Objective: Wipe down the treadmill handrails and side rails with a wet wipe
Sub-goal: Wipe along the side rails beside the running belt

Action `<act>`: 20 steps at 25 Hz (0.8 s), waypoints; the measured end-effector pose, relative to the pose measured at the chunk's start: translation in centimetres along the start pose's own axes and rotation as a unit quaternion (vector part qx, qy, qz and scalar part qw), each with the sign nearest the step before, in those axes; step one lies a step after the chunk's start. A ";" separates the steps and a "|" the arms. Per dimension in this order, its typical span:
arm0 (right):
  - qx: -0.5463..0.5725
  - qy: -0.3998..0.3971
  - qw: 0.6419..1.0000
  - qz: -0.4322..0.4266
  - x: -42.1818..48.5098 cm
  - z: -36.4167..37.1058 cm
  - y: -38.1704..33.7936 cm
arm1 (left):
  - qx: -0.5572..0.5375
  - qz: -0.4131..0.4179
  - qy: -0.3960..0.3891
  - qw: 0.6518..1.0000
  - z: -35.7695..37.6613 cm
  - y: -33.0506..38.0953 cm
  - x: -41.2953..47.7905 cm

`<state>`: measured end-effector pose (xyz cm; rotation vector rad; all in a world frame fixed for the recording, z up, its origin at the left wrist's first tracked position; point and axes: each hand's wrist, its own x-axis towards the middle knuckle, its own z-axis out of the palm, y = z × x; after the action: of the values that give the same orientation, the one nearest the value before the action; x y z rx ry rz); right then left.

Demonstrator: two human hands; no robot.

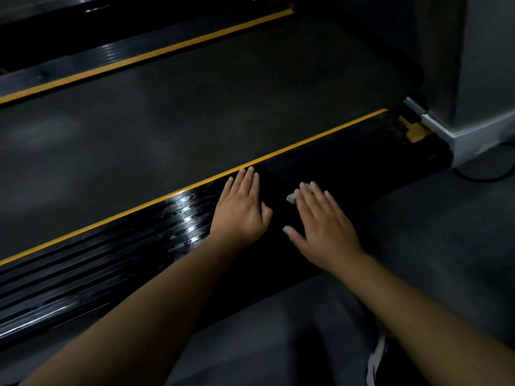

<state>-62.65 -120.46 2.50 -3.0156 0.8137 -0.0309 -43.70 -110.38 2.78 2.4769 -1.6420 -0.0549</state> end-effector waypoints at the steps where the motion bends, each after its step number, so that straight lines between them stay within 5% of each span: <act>1: -0.011 -0.013 1.000 -0.020 0.2 0.3 -0.4 | -0.005 0.001 0.001 1.000 0.1 0.1 0.0; 4: -0.046 -0.028 0.994 -0.092 1.7 -0.1 -0.2 | -0.013 0.005 0.002 1.000 0.1 0.1 0.1; 7: -0.024 -0.040 0.998 -0.032 3.6 -1.4 1.4 | -0.012 0.009 0.004 1.000 0.1 -0.1 0.1; 11: -0.021 -0.067 0.992 -0.103 4.8 -1.3 0.9 | -0.017 0.015 0.000 1.000 0.3 -0.1 0.1; 20: 0.020 -0.099 0.992 -0.075 9.5 -2.4 1.9 | -0.015 0.017 0.013 1.000 0.6 -0.2 0.0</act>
<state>-55.49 -126.92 5.02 -2.9737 0.5620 0.2427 -43.54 -110.41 2.14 2.4160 -1.6605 -0.0432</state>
